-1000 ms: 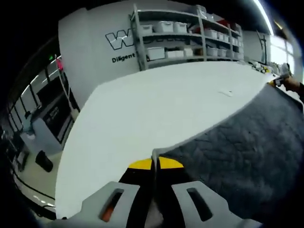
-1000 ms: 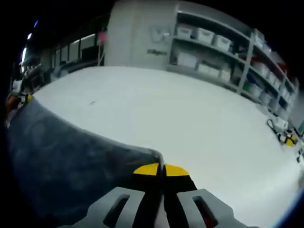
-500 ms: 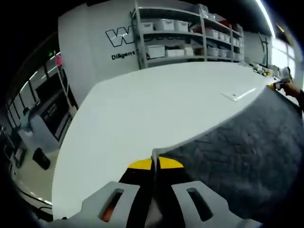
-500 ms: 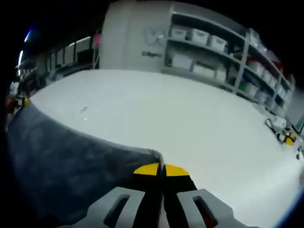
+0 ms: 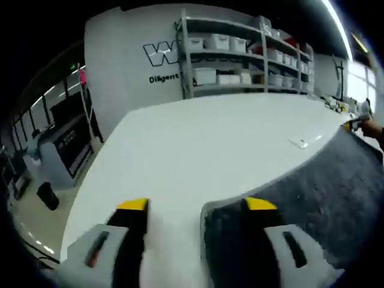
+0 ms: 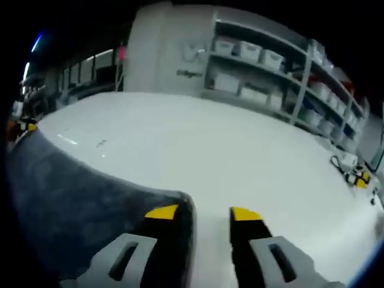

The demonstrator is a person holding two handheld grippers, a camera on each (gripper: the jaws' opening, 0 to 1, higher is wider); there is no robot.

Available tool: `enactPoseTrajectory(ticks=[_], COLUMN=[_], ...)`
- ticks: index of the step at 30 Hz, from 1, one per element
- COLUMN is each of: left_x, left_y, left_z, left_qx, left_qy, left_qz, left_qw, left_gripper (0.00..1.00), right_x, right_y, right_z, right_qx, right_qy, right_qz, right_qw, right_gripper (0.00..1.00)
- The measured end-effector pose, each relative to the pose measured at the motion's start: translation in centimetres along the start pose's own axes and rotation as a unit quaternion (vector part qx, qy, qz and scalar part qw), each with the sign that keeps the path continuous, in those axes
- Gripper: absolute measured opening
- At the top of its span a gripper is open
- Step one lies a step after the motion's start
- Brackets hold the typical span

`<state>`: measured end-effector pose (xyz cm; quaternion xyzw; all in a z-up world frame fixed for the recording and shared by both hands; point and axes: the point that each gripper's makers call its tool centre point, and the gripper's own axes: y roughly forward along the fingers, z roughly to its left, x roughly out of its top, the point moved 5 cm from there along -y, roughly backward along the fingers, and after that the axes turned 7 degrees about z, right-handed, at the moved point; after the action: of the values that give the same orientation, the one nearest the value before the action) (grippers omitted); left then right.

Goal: Open the folded towel by lifting each exposed corner and separating the folded layers until the towel lies flat within the target outline without major curled edges

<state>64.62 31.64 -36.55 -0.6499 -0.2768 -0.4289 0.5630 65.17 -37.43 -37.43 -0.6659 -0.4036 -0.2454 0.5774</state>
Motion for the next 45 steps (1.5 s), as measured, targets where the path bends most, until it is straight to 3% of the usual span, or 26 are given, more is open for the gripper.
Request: enactPoseTrajectory(ticks=[1,2,3,5,7,8,10,17,22,26,29,33,38,42,45], left_x=[0.0,-0.2,-0.1,0.6,0.8,1.8,2.5,3.8,4.1,4.2,5.1,6.2,6.9,8.3,8.2], left_y=[-0.3,-0.7,-0.8,-1.0,-1.0,0.8,1.8,2.1,-0.2,-2.8,-4.5,-6.5,-9.8,-12.6,-14.1], left_z=[0.0,0.7,1.3,1.8,1.5,3.6,4.6,4.6,2.0,-0.3,-1.4,-3.0,-4.2,-4.7,-6.3], left_qx=[0.003,0.033,0.058,0.086,0.073,0.067,0.065,0.041,0.011,-0.014,-0.019,-0.032,-0.033,-0.021,-0.028], left_qy=[-0.005,0.003,0.008,0.043,0.029,0.02,0.02,0.026,0.029,0.067,0.061,0.035,0.048,0.047,0.054], left_qz=[0.005,0.024,0.025,0.02,0.017,0.019,0.018,0.019,0.011,0.01,-0.001,-0.041,-0.034,-0.059,-0.061], left_qw=[1.0,0.9992,0.9979,0.9951,0.9967,0.9973,0.9975,0.9986,0.9995,0.9976,0.9979,0.998,0.9977,0.997,0.9962], left_gripper=[0.94,0.92,1.0,1.0,1.0,1.0,1.0,0.99,0.98,0.98,0.97,0.97,0.96,0.95,0.96], right_x=[0.2,0.2,0.2,-0.1,-0.2,-0.2,0.0,0.6,1.1,1.8,2.5,3.2,3.3,3.2,2.8], right_y=[-0.2,-0.3,-0.4,-0.9,-1.2,-1.4,-1.8,-3.8,-6.4,-9.4,-11.9,-12.6,-12.6,-13.5,-15.3], right_z=[0.0,-0.2,-0.7,-1.8,-2.2,-2.3,-2.4,-1.7,0.2,2.1,3.8,4.1,4.3,3.9,4.4], right_qx=[-0.005,-0.014,-0.033,-0.066,-0.069,-0.066,-0.061,-0.045,-0.014,0.014,0.037,0.049,0.079,0.061,0.062], right_qy=[-0.001,0.0,-0.005,-0.016,-0.01,-0.008,0.003,0.021,0.033,0.039,0.052,0.056,0.061,0.056,0.047], right_qz=[-0.006,-0.004,-0.001,0.02,0.024,0.023,0.015,0.004,-0.013,-0.036,-0.06,-0.065,-0.07,-0.077,-0.086], right_qw=[1.0,0.9999,0.9994,0.9975,0.9973,0.9975,0.998,0.9987,0.9993,0.9985,0.9961,0.9951,0.9926,0.9936,0.9933], right_gripper=[0.75,0.91,0.99,0.99,1.0,1.0,1.0,1.0,1.0,1.0,1.0,1.0,1.0,1.0,1.0])
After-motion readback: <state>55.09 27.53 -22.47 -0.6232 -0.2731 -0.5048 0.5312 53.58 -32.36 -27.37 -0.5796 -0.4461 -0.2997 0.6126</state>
